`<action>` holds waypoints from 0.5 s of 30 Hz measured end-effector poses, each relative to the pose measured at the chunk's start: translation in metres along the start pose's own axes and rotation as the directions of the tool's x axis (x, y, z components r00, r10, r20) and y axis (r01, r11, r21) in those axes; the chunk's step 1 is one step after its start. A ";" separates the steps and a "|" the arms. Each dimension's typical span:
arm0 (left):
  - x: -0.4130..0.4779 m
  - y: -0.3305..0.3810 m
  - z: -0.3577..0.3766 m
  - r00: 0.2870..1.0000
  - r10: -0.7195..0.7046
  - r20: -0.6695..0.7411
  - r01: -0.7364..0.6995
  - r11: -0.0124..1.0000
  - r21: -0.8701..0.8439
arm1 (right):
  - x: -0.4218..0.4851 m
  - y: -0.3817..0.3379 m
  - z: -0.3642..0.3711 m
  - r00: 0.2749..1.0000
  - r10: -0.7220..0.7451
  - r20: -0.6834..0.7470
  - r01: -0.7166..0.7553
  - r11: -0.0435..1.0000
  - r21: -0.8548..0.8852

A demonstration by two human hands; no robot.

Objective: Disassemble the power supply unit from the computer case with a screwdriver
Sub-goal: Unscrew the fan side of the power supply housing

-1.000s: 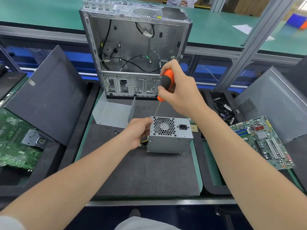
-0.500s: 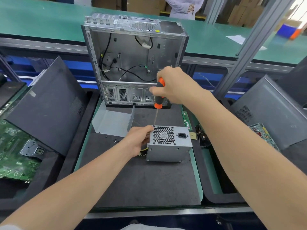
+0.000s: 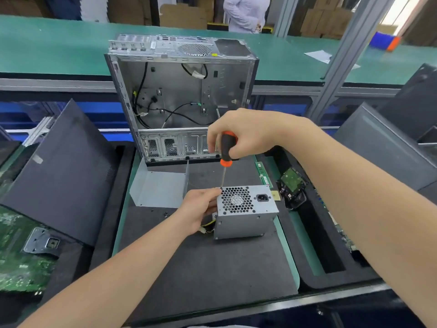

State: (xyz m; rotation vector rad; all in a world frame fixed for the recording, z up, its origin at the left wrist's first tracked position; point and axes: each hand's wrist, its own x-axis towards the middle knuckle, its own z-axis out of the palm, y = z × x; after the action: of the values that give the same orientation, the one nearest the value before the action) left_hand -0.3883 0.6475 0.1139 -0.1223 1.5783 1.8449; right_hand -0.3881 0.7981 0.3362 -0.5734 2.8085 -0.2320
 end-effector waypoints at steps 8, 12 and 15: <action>0.004 -0.004 0.002 0.998 -0.025 -0.054 0.023 0.999 -0.029 | 0.016 -0.007 0.024 0.874 0.333 -0.355 -0.428 0.873 -0.235; 0.003 -0.007 0.004 0.996 -0.027 -0.081 0.022 0.998 -0.060 | 0.004 0.006 0.009 0.976 0.124 -0.178 -0.150 0.979 -0.140; 0.003 -0.006 0.005 0.998 -0.013 -0.068 0.009 0.999 -0.052 | 0.001 0.014 0.004 0.990 0.032 -0.137 -0.046 0.994 -0.102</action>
State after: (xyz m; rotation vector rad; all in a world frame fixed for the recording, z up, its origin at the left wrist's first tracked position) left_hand -0.3853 0.6529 0.1083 -0.2192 1.5727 1.8920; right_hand -0.3927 0.8106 0.3294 -0.5443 2.9747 -0.1203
